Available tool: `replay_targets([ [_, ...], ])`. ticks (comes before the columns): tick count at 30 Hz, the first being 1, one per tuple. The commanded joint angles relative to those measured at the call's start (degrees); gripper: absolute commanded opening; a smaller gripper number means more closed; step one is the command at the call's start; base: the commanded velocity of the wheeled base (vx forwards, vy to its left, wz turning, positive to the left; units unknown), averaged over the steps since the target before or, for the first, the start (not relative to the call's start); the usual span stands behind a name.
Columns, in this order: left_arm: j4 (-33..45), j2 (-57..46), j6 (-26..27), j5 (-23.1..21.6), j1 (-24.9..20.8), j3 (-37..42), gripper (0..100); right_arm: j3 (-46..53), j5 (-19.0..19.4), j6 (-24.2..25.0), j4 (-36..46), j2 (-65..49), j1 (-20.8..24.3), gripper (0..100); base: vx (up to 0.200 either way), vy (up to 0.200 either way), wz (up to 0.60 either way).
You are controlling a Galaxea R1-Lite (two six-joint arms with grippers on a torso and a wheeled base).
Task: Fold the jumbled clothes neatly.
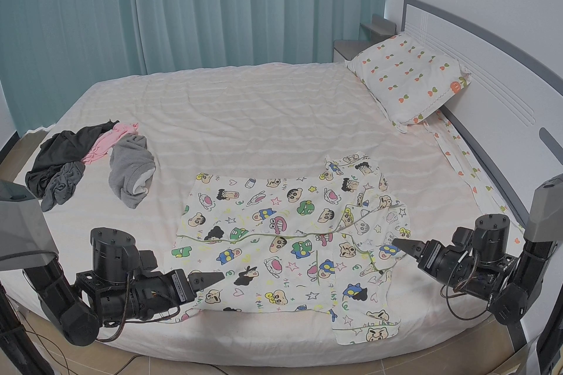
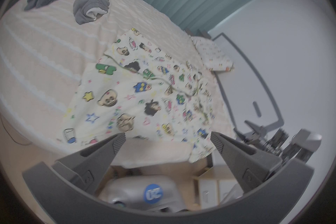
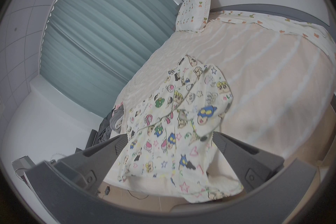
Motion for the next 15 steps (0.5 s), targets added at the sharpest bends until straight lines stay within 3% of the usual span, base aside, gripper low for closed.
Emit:
replay_targets([
  [1,4.6,2.4,8.0,-0.4,7.2,1.0,100,1.4,0.6,0.0,-0.4,0.3,0.9,100,0.000,0.000,0.00],
  [8,9.0,6.6,15.5,-1.1,9.3,1.3,100,3.9,0.4,-2.2,-3.9,5.6,3.7,100,0.000,0.000,0.00],
  [15,7.1,8.5,16.1,-1.0,11.4,0.3,100,5.7,0.5,-3.8,-6.8,5.6,3.6,100,0.000,0.000,0.00],
])
